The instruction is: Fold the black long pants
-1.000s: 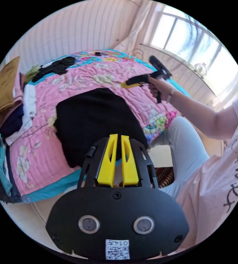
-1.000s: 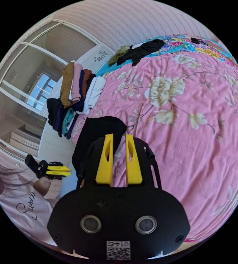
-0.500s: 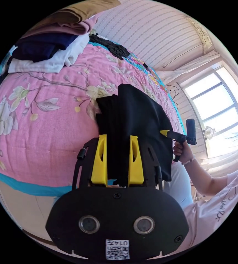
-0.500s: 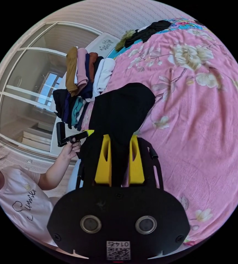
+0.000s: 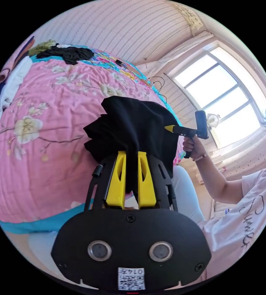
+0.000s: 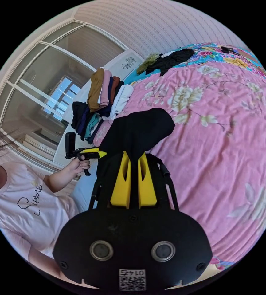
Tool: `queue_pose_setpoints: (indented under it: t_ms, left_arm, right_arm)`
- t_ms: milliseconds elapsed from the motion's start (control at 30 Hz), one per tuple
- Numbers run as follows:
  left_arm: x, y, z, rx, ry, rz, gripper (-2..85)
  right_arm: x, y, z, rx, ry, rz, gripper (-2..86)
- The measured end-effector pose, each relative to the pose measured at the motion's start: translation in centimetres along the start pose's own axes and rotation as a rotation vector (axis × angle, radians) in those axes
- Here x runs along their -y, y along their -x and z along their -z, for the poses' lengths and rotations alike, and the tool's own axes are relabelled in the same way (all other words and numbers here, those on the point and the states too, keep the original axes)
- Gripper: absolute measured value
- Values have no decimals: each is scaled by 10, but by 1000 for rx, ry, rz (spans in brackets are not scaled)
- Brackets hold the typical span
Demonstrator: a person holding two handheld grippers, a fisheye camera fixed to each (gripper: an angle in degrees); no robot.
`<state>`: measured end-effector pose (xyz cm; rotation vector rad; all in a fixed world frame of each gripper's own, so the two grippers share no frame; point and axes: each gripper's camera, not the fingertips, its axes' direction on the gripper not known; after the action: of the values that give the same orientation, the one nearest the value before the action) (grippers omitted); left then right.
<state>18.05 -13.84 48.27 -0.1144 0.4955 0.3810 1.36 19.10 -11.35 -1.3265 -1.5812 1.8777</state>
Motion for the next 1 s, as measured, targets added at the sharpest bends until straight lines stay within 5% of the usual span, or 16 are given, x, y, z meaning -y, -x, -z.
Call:
queue_pose_setpoints:
  t_ms: [400,567,767,1000]
  left_arm:
    - [152,-238,-314,-255,164,-130,87]
    - [165,-246,-380,-94,323,-145,65]
    - [126,-212,-274,-101,182,-355,63]
    - [-29,-163,-33,324,-71,-461,61]
  right_arm:
    - [-106,-141,238,-686,39,-337,39]
    - [-149,-205,238,-886,-41,-628,112]
    - [-168,-117,81,-1137,-113,-374,131]
    - [-144,40,-128,-958,-75,-82,177]
